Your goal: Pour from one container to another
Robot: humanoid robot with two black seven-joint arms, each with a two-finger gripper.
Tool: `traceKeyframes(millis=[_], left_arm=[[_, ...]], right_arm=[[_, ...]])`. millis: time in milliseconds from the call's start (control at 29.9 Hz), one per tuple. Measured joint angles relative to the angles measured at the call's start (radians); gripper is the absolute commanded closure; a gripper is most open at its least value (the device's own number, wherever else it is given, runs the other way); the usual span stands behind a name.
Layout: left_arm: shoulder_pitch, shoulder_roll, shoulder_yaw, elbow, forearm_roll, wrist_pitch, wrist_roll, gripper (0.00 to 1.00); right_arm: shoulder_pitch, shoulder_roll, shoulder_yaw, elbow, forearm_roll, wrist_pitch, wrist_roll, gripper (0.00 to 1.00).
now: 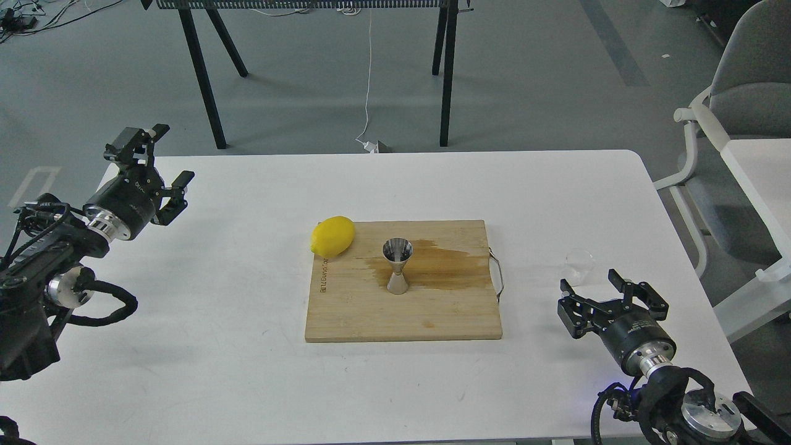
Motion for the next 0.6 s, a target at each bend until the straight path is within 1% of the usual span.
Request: traceKeyframes(millis=[201, 334, 468, 602], left_arm=[[0.014, 0.000, -0.004, 0.000, -0.058, 0.000, 0.000, 0.00], [0.014, 0.008, -0.004, 0.000, -0.106, 0.000, 0.000, 0.00], [0.013, 0.014, -0.003, 0.000, -0.136, 0.000, 0.000, 0.00], [0.013, 0.016, -0.003, 0.000, -0.140, 0.000, 0.000, 0.00]], right_arm=[[0.014, -0.063, 0.044, 0.042, -0.011, 0.005, 0.003, 0.15], [0.087, -0.084, 0.045, 0.039, -0.050, 0.007, 0.003, 0.15], [0.196, -0.089, 0.040, 0.002, -0.122, 0.003, 0.001, 0.12], [0.302, -0.087, 0.034, -0.072, -0.140, 0.002, -0.005, 0.09]])
